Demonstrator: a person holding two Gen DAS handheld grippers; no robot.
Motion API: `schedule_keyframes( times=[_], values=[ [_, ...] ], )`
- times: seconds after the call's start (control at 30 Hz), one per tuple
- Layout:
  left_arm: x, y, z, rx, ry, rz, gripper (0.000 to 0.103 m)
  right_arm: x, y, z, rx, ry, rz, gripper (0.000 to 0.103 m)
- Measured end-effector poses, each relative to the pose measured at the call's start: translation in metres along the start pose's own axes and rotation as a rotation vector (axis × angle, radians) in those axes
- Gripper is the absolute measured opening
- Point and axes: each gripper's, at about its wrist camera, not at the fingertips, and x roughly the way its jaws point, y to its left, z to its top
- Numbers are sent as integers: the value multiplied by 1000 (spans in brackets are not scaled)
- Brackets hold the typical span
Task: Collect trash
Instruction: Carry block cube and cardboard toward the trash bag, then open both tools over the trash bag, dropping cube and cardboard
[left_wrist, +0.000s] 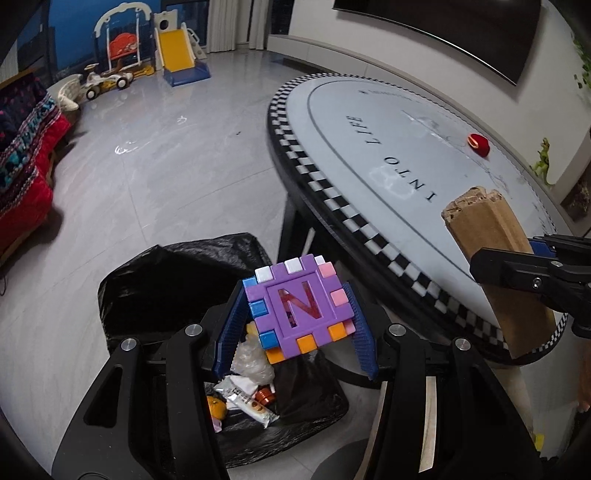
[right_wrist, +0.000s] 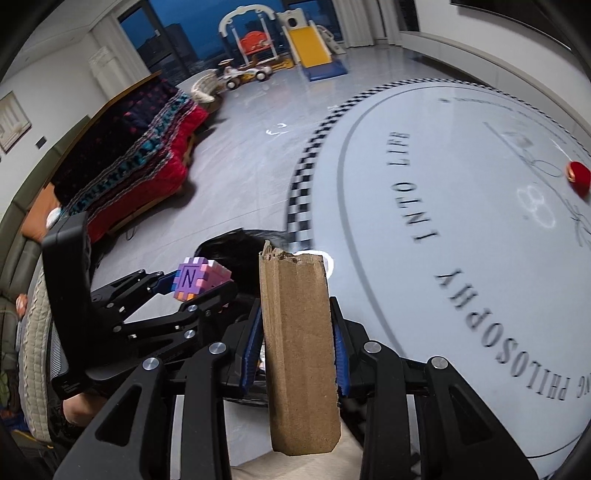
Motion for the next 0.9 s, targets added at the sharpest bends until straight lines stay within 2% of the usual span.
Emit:
schedule_keyframes(
  times=[0.33, 0.4, 0.43, 0.47, 0.5, 0.53, 0.6, 0.73, 0.9],
  values=[
    [-12, 53, -43, -82, 26, 111, 51, 43, 53, -12, -71, 68, 50, 35],
    [-13, 64, -51, -98, 38, 131, 51, 54, 63, -14, -87, 93, 63, 37],
    [-13, 71, -56, -110, 42, 144, 52, 61, 69, -16, -104, 113, 64, 43],
    [-13, 77, -59, -121, 47, 158, 62, 68, 75, -17, -127, 133, 56, 54],
    [-13, 83, -62, -134, 54, 184, 76, 73, 79, -18, -139, 138, 37, 59],
    [-13, 89, -66, -150, 51, 230, 96, 76, 81, -20, -142, 134, 25, 62],
    [-14, 99, -70, -181, 50, 276, 97, 80, 82, -22, -135, 139, 28, 62],
    [-12, 116, -75, -233, 68, 269, 97, 75, 74, -24, -106, 133, 30, 62],
    [-13, 110, -71, -215, 65, 253, 97, 69, 62, -26, -79, 116, 32, 68]
  ],
)
